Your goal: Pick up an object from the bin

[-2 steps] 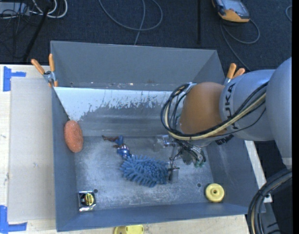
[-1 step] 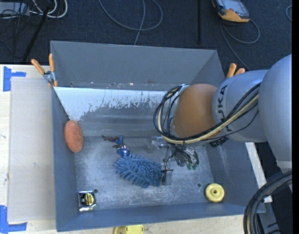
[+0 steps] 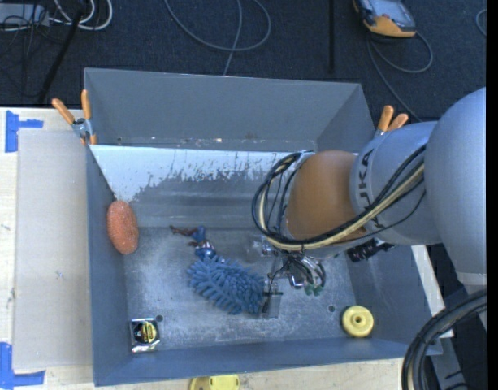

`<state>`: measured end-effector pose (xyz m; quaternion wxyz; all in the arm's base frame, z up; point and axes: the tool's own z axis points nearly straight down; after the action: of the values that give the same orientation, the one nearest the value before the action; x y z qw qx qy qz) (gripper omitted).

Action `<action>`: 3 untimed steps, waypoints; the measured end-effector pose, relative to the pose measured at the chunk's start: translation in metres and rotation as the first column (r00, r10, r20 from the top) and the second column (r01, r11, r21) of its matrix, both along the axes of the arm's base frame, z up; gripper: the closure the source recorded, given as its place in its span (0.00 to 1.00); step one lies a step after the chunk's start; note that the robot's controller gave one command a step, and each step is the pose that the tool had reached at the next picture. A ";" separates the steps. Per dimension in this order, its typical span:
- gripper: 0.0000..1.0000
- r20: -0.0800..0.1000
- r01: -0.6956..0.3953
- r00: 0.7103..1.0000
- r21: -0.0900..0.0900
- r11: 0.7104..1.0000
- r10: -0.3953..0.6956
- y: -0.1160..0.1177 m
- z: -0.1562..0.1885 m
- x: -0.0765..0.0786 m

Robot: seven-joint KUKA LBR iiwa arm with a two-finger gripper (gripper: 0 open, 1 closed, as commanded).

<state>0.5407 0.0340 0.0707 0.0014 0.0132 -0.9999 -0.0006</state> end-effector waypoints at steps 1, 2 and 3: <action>0.00 0.002 -0.229 0.973 -0.001 0.973 0.229 0.014 0.000 0.003; 1.00 0.001 -0.496 0.868 0.000 0.868 0.496 0.050 -0.002 -0.013; 1.00 0.001 -0.497 0.868 0.000 0.868 0.497 0.050 -0.002 -0.013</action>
Offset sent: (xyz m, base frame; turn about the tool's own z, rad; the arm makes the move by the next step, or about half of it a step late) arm -0.0128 0.0492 -0.0007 -0.5168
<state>0.5273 0.0845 0.0691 0.0011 0.2697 -0.9630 -0.0004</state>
